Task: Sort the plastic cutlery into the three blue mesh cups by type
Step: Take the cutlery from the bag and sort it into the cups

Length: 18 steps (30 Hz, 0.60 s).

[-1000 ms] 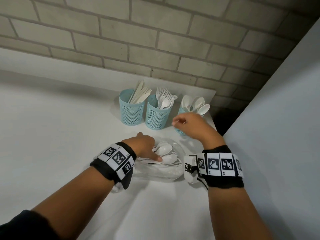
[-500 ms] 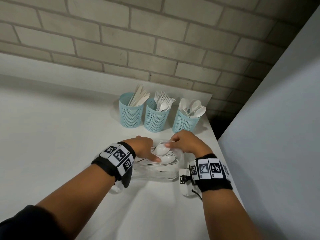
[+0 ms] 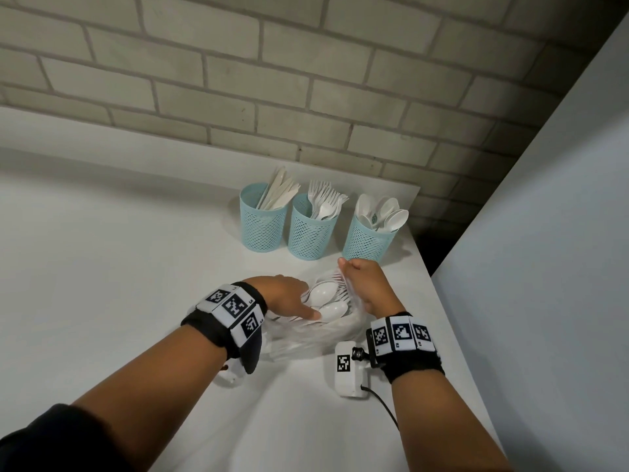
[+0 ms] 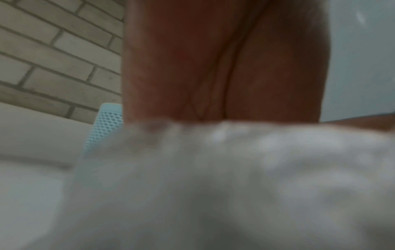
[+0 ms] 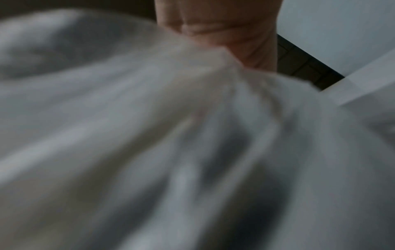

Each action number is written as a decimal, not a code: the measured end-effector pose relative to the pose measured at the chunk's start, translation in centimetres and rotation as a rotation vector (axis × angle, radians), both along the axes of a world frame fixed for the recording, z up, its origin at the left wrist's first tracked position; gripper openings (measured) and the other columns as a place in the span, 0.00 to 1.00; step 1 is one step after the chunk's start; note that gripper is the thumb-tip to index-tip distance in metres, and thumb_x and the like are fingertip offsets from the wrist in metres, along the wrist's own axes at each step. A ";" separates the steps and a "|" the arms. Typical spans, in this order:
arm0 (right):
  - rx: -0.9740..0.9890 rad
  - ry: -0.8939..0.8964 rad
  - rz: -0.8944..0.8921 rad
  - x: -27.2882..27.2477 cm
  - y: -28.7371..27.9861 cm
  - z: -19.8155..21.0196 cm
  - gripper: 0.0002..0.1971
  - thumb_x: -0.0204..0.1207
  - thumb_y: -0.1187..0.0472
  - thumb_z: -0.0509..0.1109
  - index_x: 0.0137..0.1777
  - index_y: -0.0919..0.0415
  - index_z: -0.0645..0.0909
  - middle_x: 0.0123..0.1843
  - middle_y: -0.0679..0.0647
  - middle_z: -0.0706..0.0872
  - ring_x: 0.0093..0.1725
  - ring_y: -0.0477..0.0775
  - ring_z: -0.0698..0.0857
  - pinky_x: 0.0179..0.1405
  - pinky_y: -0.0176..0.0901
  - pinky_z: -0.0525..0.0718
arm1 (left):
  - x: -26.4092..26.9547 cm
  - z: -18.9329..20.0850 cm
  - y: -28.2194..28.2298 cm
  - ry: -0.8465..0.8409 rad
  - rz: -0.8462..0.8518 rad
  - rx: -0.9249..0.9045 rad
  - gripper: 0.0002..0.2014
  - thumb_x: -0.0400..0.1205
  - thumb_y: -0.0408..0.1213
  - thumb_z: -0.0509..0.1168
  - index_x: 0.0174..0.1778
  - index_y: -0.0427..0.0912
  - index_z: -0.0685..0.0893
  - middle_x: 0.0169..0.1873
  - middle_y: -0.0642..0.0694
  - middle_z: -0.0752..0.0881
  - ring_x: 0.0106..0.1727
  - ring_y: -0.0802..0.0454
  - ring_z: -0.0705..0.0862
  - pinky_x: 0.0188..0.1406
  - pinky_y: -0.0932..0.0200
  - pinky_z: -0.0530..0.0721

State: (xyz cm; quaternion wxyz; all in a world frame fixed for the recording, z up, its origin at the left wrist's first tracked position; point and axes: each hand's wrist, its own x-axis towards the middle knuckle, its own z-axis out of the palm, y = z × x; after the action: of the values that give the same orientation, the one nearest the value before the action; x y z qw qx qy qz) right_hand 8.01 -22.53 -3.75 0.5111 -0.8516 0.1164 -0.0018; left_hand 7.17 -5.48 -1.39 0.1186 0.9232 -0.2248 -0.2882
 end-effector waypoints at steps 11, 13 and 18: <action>0.226 0.008 -0.004 -0.1 -0.7 0.2 0.15 0.81 0.57 0.65 0.38 0.65 0.84 0.35 0.54 0.88 0.39 0.51 0.86 0.52 0.44 0.82 | 0.9 0.4 1.3 0.039 0.144 -0.350 0.21 0.78 0.57 0.63 0.45 0.39 0.77 0.43 0.47 0.81 0.42 0.51 0.77 0.44 0.59 0.74; 0.220 0.022 -0.009 -0.1 -0.8 0.2 0.15 0.81 0.56 0.65 0.36 0.61 0.85 0.37 0.55 0.89 0.41 0.53 0.86 0.54 0.46 0.82 | 1.1 0.3 1.4 0.010 0.154 -0.326 0.19 0.80 0.52 0.64 0.34 0.41 0.69 0.33 0.48 0.72 0.33 0.53 0.68 0.34 0.60 0.66; 0.234 0.048 -0.015 -0.1 -0.9 0.4 0.12 0.81 0.56 0.66 0.41 0.62 0.86 0.45 0.59 0.89 0.50 0.59 0.86 0.61 0.50 0.81 | 0.8 0.2 1.1 -0.014 0.162 -0.370 0.18 0.81 0.43 0.66 0.28 0.44 0.67 0.27 0.51 0.68 0.28 0.56 0.64 0.28 0.63 0.60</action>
State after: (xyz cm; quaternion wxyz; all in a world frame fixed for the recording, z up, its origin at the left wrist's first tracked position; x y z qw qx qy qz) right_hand 7.93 -23.41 -3.37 0.6041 -0.7850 0.1342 0.0284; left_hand 7.96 -4.37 -1.18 0.3074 0.9027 -0.1999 -0.2253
